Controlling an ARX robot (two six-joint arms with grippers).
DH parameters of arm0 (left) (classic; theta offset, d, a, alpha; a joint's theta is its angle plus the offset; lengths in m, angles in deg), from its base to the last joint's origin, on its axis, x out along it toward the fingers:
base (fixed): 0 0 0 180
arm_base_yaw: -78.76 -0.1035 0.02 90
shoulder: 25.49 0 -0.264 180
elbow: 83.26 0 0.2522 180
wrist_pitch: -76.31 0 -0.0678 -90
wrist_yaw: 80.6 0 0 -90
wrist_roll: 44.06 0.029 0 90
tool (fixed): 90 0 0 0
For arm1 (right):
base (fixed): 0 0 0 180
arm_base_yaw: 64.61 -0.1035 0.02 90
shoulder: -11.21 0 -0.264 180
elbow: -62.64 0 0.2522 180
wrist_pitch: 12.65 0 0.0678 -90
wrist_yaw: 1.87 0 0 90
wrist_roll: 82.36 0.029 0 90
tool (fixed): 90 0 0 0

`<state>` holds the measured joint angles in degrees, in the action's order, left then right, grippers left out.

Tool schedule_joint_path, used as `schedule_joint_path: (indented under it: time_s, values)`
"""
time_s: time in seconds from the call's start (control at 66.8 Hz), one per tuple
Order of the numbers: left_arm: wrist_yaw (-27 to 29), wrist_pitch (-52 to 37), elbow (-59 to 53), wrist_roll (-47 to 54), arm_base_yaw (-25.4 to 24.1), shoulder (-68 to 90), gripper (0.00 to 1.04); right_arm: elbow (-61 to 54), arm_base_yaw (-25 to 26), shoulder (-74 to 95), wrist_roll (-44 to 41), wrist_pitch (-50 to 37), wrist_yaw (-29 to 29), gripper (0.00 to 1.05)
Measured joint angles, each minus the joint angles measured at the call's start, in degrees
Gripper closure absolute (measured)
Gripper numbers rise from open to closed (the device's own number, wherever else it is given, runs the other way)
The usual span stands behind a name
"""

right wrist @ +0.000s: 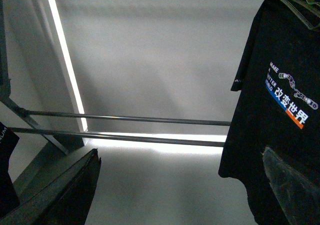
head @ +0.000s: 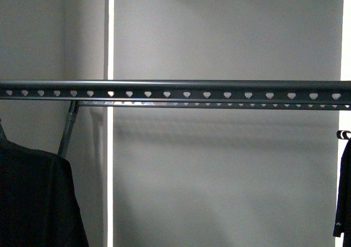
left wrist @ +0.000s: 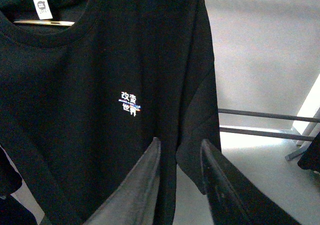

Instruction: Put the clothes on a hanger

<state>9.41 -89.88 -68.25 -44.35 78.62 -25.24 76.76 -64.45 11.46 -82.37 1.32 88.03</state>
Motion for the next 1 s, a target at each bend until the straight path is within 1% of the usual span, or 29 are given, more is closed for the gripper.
schedule_joint_path:
  time_s: [0.12,0.209,0.239,0.299,0.329,0.404,0.434,0.449,0.479,0.509,0.539,0.554,0.584,0.658,0.688,0.703,0.733,0.763,0.808,0.853,0.913,1.002]
  values:
    - [0.0,0.0,0.0,0.0,0.0,0.0,0.47,0.0,0.0,0.0,0.0,0.0,0.0,0.07]
    - [0.0,0.0,0.0,0.0,0.0,0.0,0.26,0.0,0.0,0.0,0.0,0.0,0.0,0.07]
    - [0.0,0.0,0.0,0.0,0.0,0.0,0.17,0.0,0.0,0.0,0.0,0.0,0.0,0.07]
    - [0.0,0.0,0.0,0.0,0.0,0.0,0.06,0.0,0.0,0.0,0.0,0.0,0.0,0.07]
    - [0.0,0.0,0.0,0.2,0.0,0.0,0.05,0.0,0.0,0.0,0.0,0.0,0.0,0.07]
    - [0.0,0.0,0.0,0.2,0.0,0.0,0.07,0.0,0.0,0.0,0.0,0.0,0.0,0.07]
    - [-3.0,0.9,0.2,1.0,-0.9,0.7,0.07,0.0,0.0,0.0,0.0,0.0,0.0,0.07]
    - [-7.0,2.5,0.9,1.7,-1.5,1.5,0.06,0.0,0.0,0.0,0.0,0.0,0.0,0.07]
    - [-11.2,3.4,1.7,2.8,-1.6,4.2,0.07,0.0,0.0,0.0,0.0,0.0,0.0,0.07]
    - [-12.0,3.0,2.3,2.9,-0.9,6.6,0.07,0.0,0.0,0.0,0.0,0.0,0.0,0.07]
    - [-10.7,1.5,3.3,2.8,1.4,10.4,0.07,0.0,0.0,0.0,0.0,0.0,-0.2,0.07]
    - [-8.8,-0.1,4.2,2.4,3.1,13.0,0.07,0.0,0.0,0.0,0.0,0.0,-0.1,0.07]
    - [-6.3,-1.7,5.4,2.0,5.0,15.7,0.07,0.0,0.0,0.0,0.0,0.0,-0.1,0.07]
    - [4.3,-7.5,12.6,-2.5,11.8,27.6,0.07,0.0,0.0,0.0,0.0,0.0,0.0,0.07]
    - [6.3,-7.8,15.2,-3.8,13.1,30.8,0.07,0.0,0.0,0.0,0.0,0.0,0.0,0.07]
    - [9.2,-7.7,17.7,-5.6,14.1,34.0,0.07,0.0,0.0,0.0,0.0,0.0,-0.1,0.07]
    - [12.3,-7.0,21.5,-9.0,15.2,38.7,0.07,0.0,0.0,0.0,0.0,0.0,-0.1,0.07]
    - [14.5,-6.5,24.0,-11.0,15.9,41.9,0.07,0.0,0.0,0.0,0.0,0.0,-0.1,0.07]
    - [19.7,-5.7,30.0,-15.5,17.0,49.7,0.07,0.0,0.0,0.0,0.0,0.0,-0.1,0.07]
    - [22.3,-4.8,34.8,-18.6,17.2,55.8,0.07,0.0,0.0,0.0,0.0,0.0,-0.1,0.07]
    - [24.5,-3.3,41.2,-24.5,17.2,63.8,0.07,0.0,0.0,0.0,0.0,0.0,-0.1,0.07]
    - [26.0,-1.7,48.0,-30.1,16.8,71.4,0.07,0.0,0.0,0.0,0.0,0.0,-0.1,0.07]
